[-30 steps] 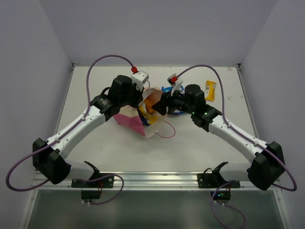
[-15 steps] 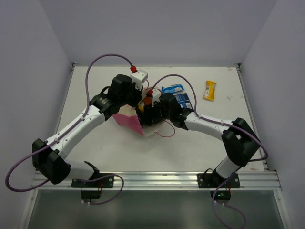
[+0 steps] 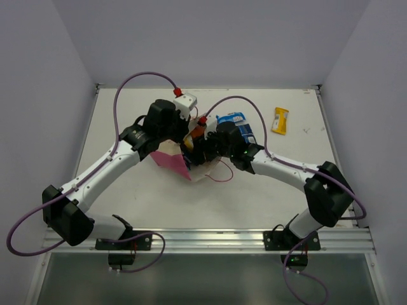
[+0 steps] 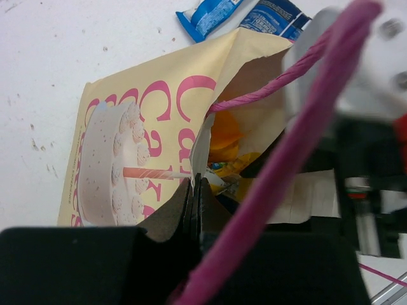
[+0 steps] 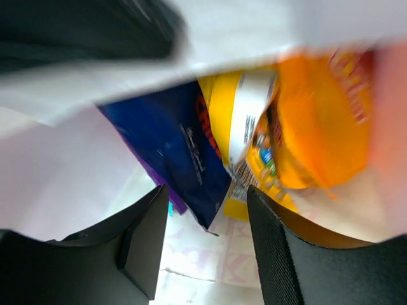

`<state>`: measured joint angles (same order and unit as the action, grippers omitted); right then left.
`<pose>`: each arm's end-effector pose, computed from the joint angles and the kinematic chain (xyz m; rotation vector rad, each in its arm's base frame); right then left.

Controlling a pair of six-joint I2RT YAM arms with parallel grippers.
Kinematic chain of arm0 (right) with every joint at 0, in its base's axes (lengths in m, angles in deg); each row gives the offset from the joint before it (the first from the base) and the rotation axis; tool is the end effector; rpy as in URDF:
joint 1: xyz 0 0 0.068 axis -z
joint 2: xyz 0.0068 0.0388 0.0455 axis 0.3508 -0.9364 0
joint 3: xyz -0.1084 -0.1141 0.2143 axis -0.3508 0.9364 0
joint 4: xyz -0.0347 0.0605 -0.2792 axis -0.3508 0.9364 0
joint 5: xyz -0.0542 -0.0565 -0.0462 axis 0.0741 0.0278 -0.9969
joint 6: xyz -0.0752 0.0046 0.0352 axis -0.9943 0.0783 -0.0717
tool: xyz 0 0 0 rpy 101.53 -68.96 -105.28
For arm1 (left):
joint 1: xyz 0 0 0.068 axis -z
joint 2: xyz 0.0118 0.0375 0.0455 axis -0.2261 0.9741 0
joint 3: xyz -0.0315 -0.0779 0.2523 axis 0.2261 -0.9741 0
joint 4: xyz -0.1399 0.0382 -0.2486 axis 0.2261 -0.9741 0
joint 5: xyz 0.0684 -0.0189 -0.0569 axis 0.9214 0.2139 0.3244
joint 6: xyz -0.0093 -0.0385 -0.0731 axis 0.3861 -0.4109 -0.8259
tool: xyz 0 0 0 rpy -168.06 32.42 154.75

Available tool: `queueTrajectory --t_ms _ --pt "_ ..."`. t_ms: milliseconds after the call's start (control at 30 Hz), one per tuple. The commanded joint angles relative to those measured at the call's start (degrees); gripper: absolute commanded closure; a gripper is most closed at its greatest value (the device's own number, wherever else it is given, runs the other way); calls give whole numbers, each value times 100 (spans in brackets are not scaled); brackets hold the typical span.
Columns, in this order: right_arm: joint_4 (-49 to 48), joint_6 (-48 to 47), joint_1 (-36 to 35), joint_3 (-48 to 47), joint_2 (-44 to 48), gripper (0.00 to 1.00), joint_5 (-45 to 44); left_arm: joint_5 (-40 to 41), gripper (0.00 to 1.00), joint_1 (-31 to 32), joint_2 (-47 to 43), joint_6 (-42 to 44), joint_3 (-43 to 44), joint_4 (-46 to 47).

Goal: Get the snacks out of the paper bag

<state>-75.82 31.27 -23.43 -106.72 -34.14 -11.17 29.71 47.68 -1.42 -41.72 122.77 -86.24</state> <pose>0.2864 0.3005 0.2102 -0.7301 2.0115 0.8457 0.3013 -0.2071 0.3185 0.5524 2.1032 -0.3884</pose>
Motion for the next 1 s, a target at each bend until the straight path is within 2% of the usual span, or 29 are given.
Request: queueTrajectory --t_ms 0,133,567,667,700,800,833,967 --pt "-283 -172 11 20 614 44 -308 193 100 -68 -101 137 35 -295" --pt "-221 -137 37 -76 615 43 -273 184 100 -60 -65 137 17 -312" --pt "-379 -93 37 -674 -800 50 -264 78 100 -60 -65 84 140 -304" --pt "-415 -85 46 -744 -950 61 -264 61 100 -68 -74 75 114 -295" --pt "-415 -85 46 -744 -950 72 -264 69 100 -68 -74 75 114 -295" --pt "-380 -102 37 -587 -670 88 -290 139 100 -68 -83 75 70 -269" --pt "-388 -128 37 -490 -390 98 -299 149 100 -68 -74 75 44 -260" --pt "-161 -269 55 -25 374 100 -492 228 100 -95 -65 84 9 -216"
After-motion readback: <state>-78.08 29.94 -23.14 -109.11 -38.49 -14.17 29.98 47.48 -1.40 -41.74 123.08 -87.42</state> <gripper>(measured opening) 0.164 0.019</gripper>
